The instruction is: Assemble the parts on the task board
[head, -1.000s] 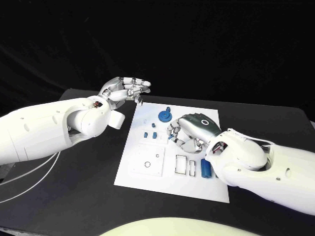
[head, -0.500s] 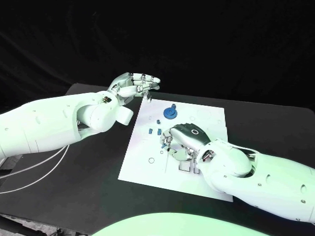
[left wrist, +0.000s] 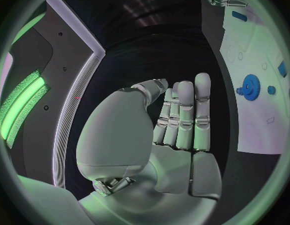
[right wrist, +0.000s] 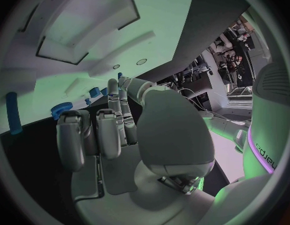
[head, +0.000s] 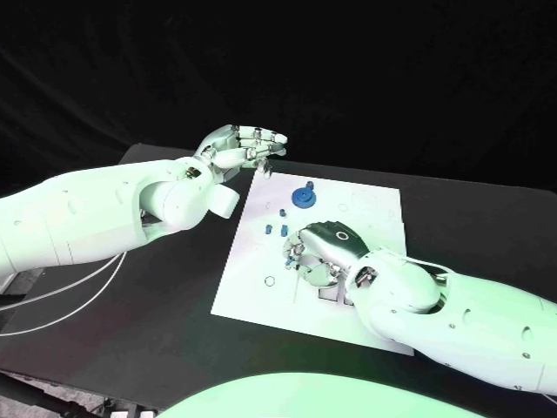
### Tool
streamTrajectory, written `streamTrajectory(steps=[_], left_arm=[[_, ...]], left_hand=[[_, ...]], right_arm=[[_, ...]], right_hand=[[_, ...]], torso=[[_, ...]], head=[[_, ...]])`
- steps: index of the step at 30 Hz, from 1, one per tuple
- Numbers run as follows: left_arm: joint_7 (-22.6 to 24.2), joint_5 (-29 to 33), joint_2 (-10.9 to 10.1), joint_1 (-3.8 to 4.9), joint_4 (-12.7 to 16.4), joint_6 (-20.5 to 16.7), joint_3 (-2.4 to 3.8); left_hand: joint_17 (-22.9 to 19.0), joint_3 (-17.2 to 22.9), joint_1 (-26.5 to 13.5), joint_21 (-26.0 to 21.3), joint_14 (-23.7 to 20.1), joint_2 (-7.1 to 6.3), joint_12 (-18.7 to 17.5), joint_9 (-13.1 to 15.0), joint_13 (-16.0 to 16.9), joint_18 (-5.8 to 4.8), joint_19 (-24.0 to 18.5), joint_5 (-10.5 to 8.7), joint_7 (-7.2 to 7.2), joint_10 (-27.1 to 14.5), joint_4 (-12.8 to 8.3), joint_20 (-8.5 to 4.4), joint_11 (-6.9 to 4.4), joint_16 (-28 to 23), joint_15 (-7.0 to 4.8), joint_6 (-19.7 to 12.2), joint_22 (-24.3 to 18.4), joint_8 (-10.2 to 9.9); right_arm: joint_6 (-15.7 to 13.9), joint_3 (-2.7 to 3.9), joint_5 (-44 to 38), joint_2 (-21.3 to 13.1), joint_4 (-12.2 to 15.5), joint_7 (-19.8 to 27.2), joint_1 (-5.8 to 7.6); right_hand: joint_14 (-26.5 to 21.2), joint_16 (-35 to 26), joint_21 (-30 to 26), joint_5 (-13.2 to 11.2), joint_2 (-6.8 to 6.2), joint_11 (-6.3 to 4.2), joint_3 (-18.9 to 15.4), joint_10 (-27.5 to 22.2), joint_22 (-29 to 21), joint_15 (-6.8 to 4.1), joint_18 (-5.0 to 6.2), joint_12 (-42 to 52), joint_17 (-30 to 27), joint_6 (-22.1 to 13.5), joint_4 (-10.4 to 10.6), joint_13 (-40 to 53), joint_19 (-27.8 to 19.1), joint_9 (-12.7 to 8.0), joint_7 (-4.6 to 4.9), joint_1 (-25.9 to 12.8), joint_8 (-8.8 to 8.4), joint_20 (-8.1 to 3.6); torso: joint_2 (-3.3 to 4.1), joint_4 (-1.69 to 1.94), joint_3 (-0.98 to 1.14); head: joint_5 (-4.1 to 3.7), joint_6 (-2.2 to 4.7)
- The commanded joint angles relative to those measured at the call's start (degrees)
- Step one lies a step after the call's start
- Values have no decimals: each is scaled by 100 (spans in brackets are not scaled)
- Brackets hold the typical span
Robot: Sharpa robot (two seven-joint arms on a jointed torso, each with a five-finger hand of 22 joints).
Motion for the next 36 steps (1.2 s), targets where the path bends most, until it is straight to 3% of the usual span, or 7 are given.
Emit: streamTrajectory(steps=[1, 21, 36], left_arm=[[34, 33, 5, 3, 17, 33, 4], [18, 33, -11, 3, 32, 44, 4], [6, 33, -25, 4, 39, 43, 3]], left_hand=[[-6, -14, -5, -32, -50, 54, 21, -6, 8, 84, 24, 24, 6, -34, -9, -4, 0, -22, -9, -25, -7, -16], [-6, -14, -5, -32, -50, 54, 21, -6, 8, 84, 24, 24, 6, -34, -9, -4, 0, -22, -9, -25, -7, -16], [-8, -16, -9, -37, -52, 59, 30, -7, 11, 84, 24, 25, 7, -40, -5, -2, 1, -22, -7, -25, -10, -15]], right_arm=[[135, -4, -9, 18, -24, 61, -9], [239, -22, -42, 108, -203, 40, -32], [479, -38, -63, 139, -225, 29, -34]], right_hand=[[300, -6, 21, 34, -13, -17, -10, 3, 1311, -30, -115, -35, 13, 34, -13, -4, 399, 9, 3, -65, 7, -33], [300, -5, 21, 36, -9, -17, -10, 3, 1311, -30, -115, -39, 15, 32, -14, -5, 398, 10, 3, -69, 5, -32], [300, -5, 25, 23, -6, -18, -15, 9, 1314, -29, -116, -42, 16, 33, -15, -5, 400, 13, 3, -78, 4, -32]], torso=[[1, 0, 0], [0, 0, 0], [0, 3, -3]], head=[[12, -7], [33, -45], [43, -75]])
